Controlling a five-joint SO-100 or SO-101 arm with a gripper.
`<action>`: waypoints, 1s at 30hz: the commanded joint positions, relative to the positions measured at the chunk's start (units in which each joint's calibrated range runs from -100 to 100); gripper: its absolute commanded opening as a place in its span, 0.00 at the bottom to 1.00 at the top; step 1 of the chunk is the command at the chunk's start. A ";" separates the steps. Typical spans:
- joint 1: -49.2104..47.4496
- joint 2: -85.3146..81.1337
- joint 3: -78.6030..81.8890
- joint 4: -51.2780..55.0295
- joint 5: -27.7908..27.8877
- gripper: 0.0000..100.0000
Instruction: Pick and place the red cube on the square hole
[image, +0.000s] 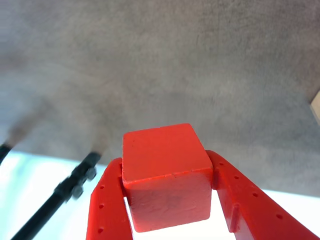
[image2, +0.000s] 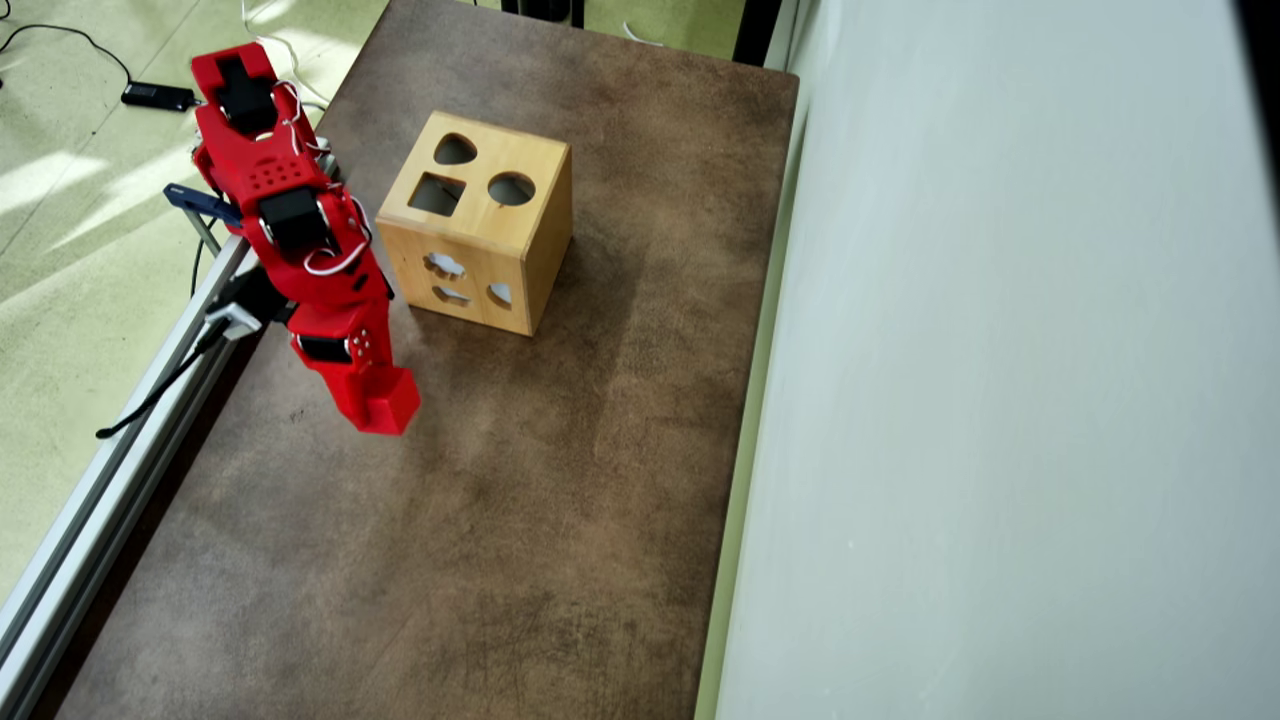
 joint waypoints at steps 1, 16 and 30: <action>0.02 -8.95 -1.29 4.65 -0.10 0.02; -2.72 -18.29 -0.48 15.34 -0.15 0.02; -17.29 -33.92 18.48 15.42 -5.86 0.02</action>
